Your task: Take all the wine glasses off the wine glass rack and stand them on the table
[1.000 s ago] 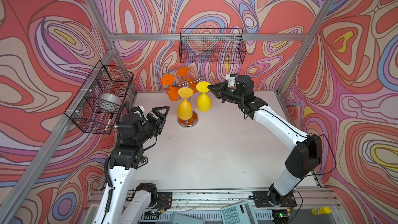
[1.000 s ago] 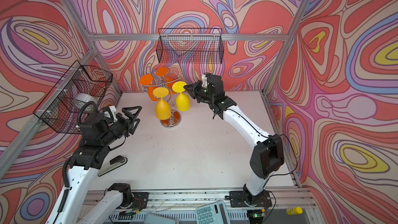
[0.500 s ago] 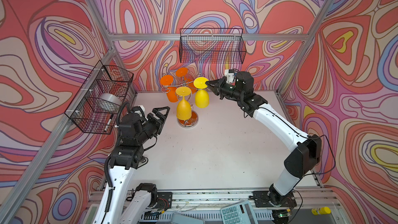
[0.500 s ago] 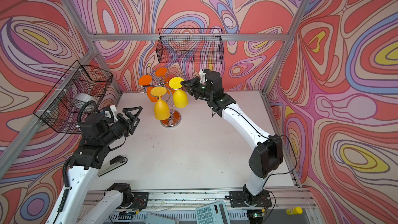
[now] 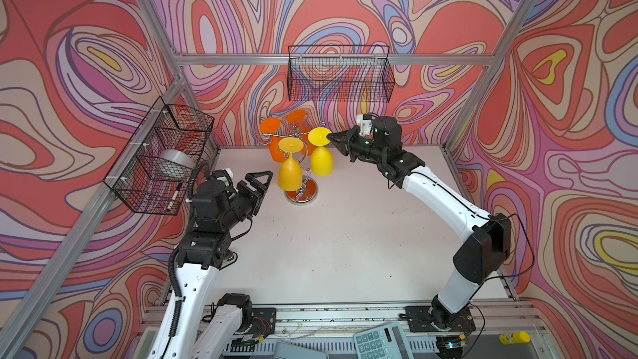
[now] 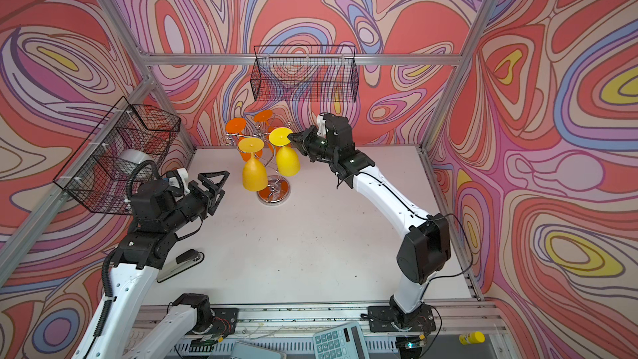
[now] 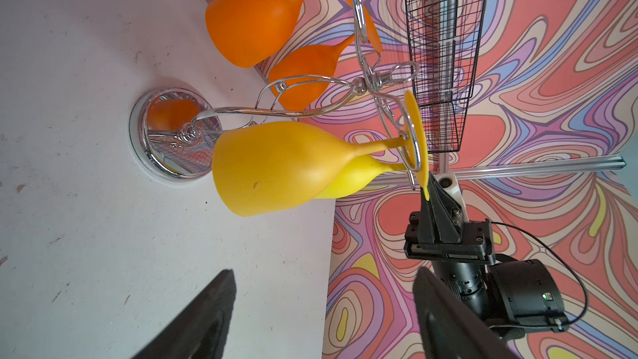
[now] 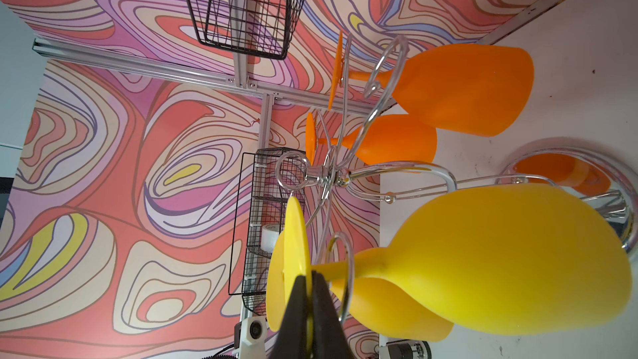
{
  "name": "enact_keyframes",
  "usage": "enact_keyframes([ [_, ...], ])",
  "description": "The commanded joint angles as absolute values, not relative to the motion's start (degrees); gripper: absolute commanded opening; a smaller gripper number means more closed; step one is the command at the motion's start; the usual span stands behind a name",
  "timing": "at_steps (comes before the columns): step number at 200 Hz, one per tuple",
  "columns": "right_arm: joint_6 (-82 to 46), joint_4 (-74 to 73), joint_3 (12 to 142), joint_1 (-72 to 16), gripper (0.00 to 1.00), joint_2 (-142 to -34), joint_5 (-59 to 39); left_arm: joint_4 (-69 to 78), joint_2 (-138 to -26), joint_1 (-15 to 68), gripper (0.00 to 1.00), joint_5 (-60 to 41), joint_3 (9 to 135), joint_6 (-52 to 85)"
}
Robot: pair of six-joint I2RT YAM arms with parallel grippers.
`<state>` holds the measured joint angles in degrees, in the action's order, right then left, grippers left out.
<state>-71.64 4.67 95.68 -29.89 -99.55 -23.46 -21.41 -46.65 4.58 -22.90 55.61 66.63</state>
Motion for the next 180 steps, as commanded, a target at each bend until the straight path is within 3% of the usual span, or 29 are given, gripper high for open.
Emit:
enact_keyframes([
  [1, -71.2, 3.4, 94.7, -30.7, 0.00, -99.1, -23.6, -21.9, -46.8, 5.0, 0.81, -23.1, 56.3, 65.6],
  [180, -71.2, 3.2, 94.1, -32.9, 0.00, -96.5, -22.9, -22.0, -46.8, 5.0, 0.81, -23.2, 55.4, 64.9],
])
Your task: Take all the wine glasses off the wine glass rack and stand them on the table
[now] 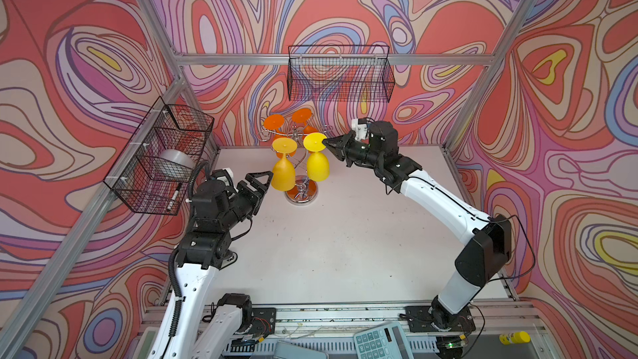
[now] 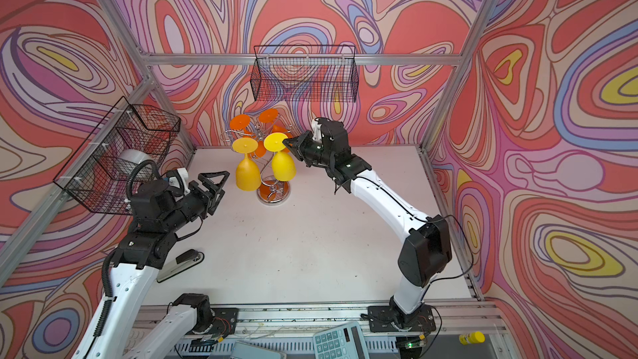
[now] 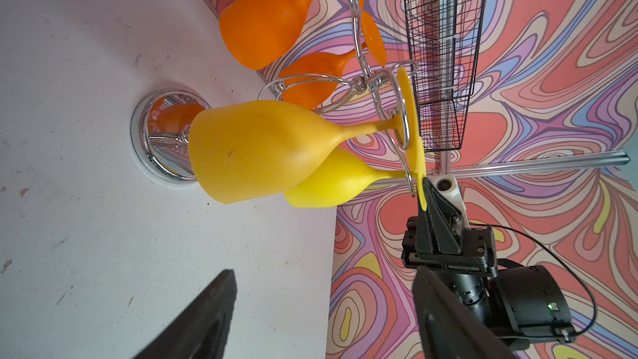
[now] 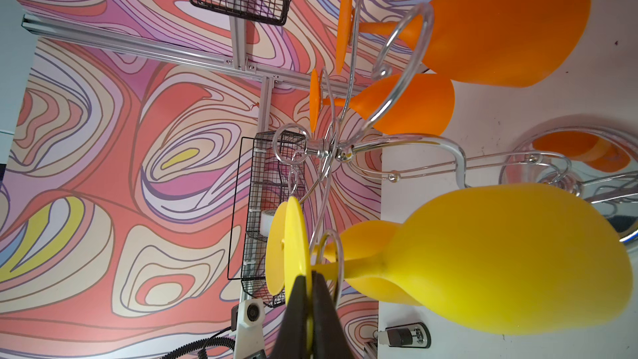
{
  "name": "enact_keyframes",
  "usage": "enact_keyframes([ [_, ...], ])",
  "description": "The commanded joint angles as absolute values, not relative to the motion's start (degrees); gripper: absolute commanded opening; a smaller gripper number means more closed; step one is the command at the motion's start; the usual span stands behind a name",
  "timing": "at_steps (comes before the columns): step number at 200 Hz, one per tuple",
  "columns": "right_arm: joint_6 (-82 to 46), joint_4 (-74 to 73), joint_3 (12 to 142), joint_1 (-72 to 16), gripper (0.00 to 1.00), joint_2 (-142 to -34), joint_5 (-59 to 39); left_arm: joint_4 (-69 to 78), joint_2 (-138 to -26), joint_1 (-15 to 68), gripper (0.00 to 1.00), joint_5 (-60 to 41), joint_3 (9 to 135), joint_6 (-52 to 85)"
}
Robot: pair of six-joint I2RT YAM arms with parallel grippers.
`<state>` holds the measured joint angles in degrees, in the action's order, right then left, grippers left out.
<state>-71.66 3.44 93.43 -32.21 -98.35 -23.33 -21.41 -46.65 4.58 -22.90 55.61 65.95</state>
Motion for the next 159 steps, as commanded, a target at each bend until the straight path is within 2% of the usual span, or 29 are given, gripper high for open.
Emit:
enact_keyframes([
  [1, -71.2, 3.2, 94.2, -32.9, 0.00, -96.5, -22.9, -22.1, -46.8, 5.0, 0.81, -23.1, 55.5, 64.9],
  [159, -68.3, 0.2, 87.0, -34.0, 0.00, -95.5, -21.6, -22.0, -47.0, 5.0, 0.80, -23.6, 55.8, 64.2],
])
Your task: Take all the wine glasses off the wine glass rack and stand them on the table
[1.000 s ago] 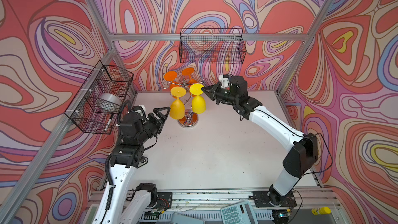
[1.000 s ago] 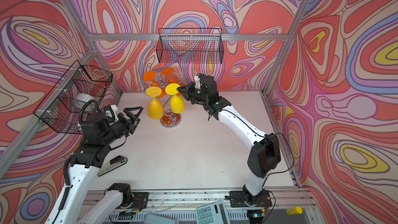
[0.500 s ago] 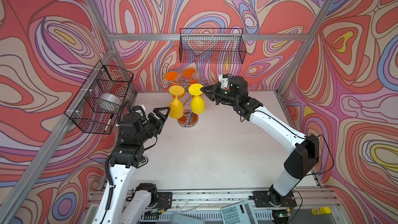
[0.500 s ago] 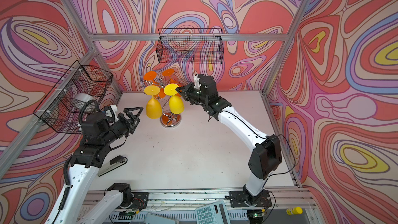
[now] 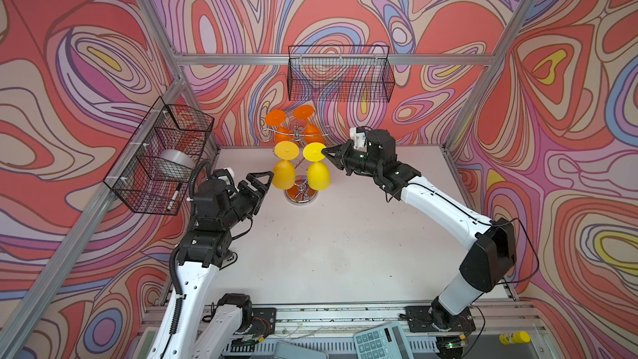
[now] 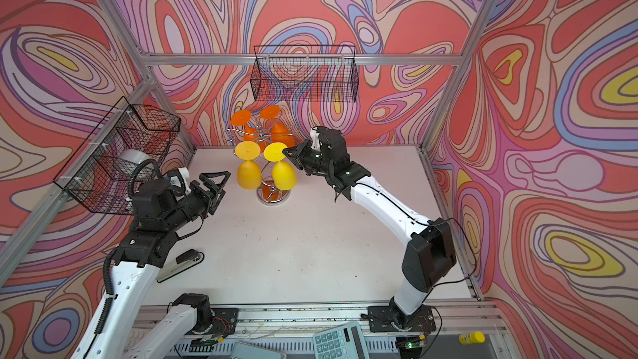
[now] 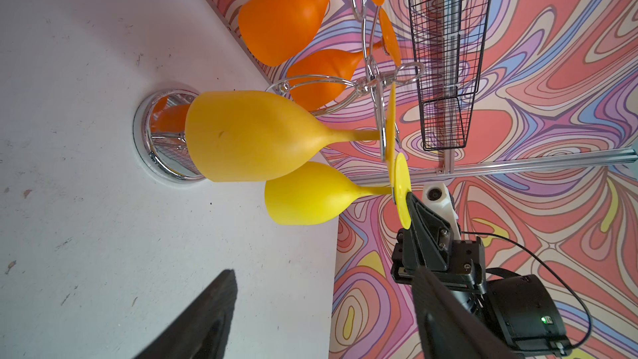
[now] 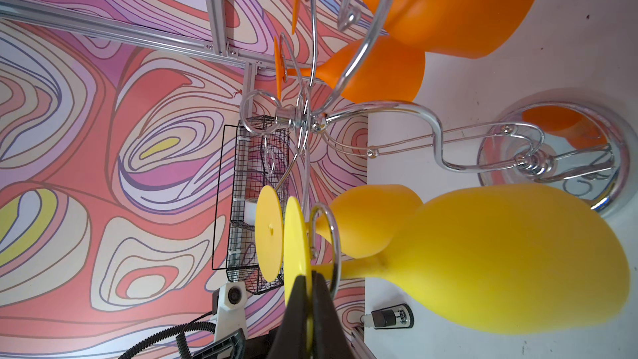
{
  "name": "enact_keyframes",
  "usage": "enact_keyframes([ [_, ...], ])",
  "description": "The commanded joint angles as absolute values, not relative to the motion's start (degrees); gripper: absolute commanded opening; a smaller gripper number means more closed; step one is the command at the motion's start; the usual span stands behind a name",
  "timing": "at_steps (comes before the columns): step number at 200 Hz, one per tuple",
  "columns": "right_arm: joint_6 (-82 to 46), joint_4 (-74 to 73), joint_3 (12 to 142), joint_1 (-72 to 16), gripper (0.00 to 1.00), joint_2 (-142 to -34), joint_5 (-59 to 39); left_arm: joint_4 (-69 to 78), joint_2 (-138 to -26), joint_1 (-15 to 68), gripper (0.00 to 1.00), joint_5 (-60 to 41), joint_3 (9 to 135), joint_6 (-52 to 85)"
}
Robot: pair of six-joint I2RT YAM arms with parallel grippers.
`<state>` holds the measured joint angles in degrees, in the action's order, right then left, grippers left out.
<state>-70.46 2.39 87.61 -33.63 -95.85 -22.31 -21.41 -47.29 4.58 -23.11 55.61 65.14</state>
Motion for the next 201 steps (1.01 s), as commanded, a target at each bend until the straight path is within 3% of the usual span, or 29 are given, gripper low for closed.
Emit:
enact_keyframes([
  [1, -68.3, 0.1, 87.0, -33.9, 0.00, -95.5, -21.6, -22.0, -47.0, 5.0, 0.80, -23.6, 55.8, 64.2],
  [201, -68.9, 3.7, 93.9, -34.0, 0.00, -96.5, -21.8, -21.0, -48.0, 5.0, 0.79, -24.2, 55.5, 64.0],
])
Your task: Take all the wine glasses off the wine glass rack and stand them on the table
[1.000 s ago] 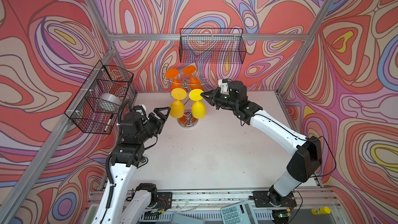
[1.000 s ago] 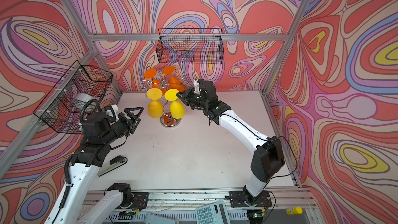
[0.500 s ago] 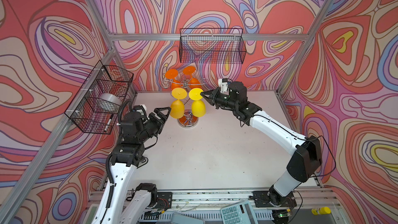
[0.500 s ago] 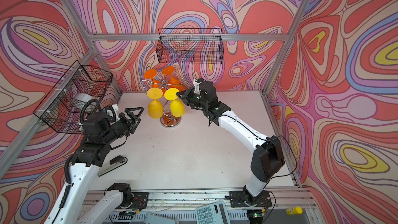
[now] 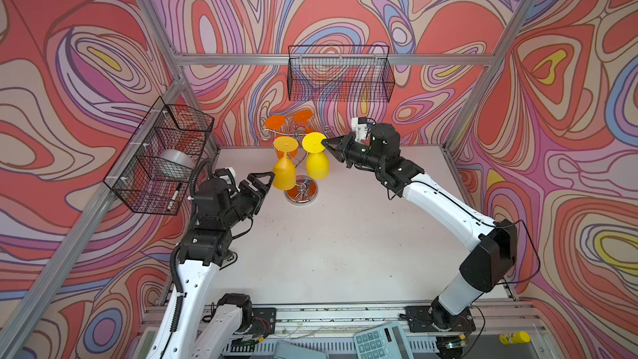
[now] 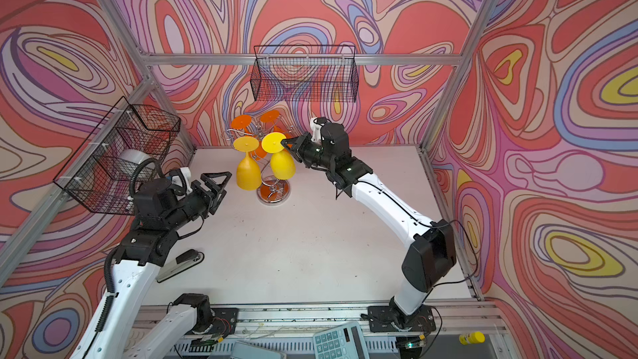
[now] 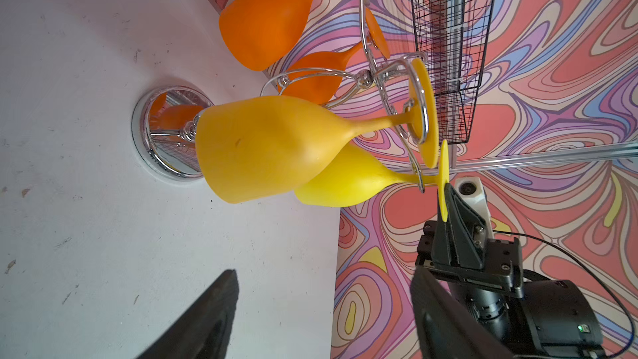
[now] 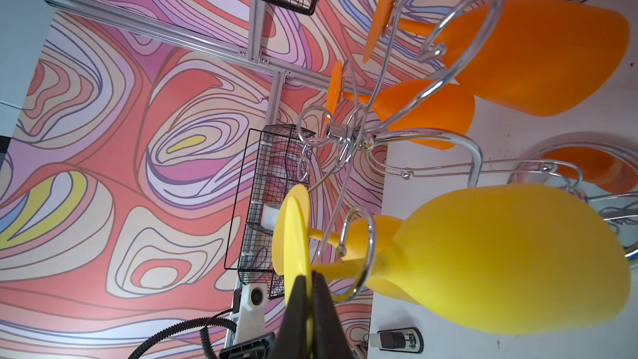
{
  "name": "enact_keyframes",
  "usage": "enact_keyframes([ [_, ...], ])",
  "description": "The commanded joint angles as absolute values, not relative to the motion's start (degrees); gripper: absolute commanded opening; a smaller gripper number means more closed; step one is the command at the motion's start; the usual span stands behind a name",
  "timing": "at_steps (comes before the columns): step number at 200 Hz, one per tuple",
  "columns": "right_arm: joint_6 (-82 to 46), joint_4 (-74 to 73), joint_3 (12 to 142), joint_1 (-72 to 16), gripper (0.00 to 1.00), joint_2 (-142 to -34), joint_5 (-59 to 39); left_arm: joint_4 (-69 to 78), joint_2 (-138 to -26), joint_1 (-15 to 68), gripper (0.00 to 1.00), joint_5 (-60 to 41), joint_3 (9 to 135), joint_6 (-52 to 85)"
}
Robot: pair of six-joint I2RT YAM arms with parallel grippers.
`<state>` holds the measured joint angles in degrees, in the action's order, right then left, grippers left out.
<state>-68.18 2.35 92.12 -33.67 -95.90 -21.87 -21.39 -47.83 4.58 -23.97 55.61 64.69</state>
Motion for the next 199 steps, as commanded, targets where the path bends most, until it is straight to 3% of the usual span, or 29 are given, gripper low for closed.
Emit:
enact_keyframes([
  [1, -69.0, 3.6, 93.9, -34.1, 0.00, -96.5, -21.8, -21.1, -48.0, 5.0, 0.79, -24.2, 55.5, 64.0],
  [199, -72.7, 5.0, 99.9, -36.6, 0.00, -102.8, -21.2, -20.5, -47.6, 5.0, 0.78, -24.6, 54.4, 64.8],
])
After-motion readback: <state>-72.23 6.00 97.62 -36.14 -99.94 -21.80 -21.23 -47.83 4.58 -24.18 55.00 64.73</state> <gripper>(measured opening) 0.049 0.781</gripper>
